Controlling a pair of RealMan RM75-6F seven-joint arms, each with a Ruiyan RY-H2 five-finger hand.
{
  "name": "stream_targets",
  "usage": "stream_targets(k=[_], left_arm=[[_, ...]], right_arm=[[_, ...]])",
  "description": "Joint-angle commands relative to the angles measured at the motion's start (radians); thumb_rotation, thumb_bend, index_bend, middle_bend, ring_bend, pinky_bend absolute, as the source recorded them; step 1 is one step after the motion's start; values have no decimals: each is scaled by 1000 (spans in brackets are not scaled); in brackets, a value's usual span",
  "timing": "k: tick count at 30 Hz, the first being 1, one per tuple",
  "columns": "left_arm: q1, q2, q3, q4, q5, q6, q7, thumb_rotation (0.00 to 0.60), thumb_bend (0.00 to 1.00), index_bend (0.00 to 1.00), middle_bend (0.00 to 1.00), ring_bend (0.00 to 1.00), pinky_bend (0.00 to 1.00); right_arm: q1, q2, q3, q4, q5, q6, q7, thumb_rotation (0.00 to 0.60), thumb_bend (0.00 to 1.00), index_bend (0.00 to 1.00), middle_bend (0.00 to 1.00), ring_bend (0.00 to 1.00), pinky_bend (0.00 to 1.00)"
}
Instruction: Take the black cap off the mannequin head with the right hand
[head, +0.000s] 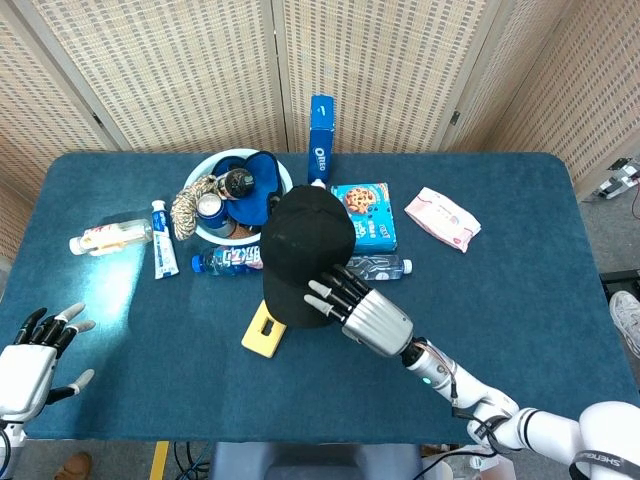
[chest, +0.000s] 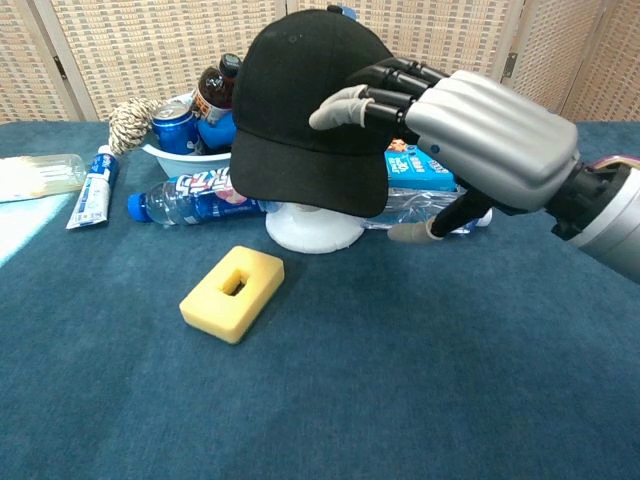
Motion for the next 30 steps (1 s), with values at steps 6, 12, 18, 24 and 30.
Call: stream_targets(k=[6, 12, 18, 24, 30], left_arm=[[-3, 0, -3, 8, -9, -5, -8, 600, 170, 297, 145, 179, 62], [-4, 1, -4, 10, -17, -10, -9, 600, 170, 297, 145, 179, 62], [-11, -5, -7, 17, -23, -21, -13, 600, 170, 297, 145, 179, 61], [-14, -4, -9, 21, -27, -24, -16, 600, 170, 298, 145, 179, 61], [-14, -5, -8, 23, -30, -24, -18, 600, 170, 304, 145, 179, 62]], right_arm=[[49, -64, -3, 87, 10, 3, 25, 600, 0, 170, 146, 58, 79], [78, -101, -2, 152, 18, 35, 80, 600, 1, 198, 179, 58, 79], [106, -127, -4, 205, 24, 58, 123, 600, 67, 266, 214, 58, 79], [129, -151, 0, 250, 29, 107, 169, 600, 208, 343, 255, 89, 79], [145, -172, -3, 291, 29, 153, 199, 600, 307, 464, 310, 131, 79]])
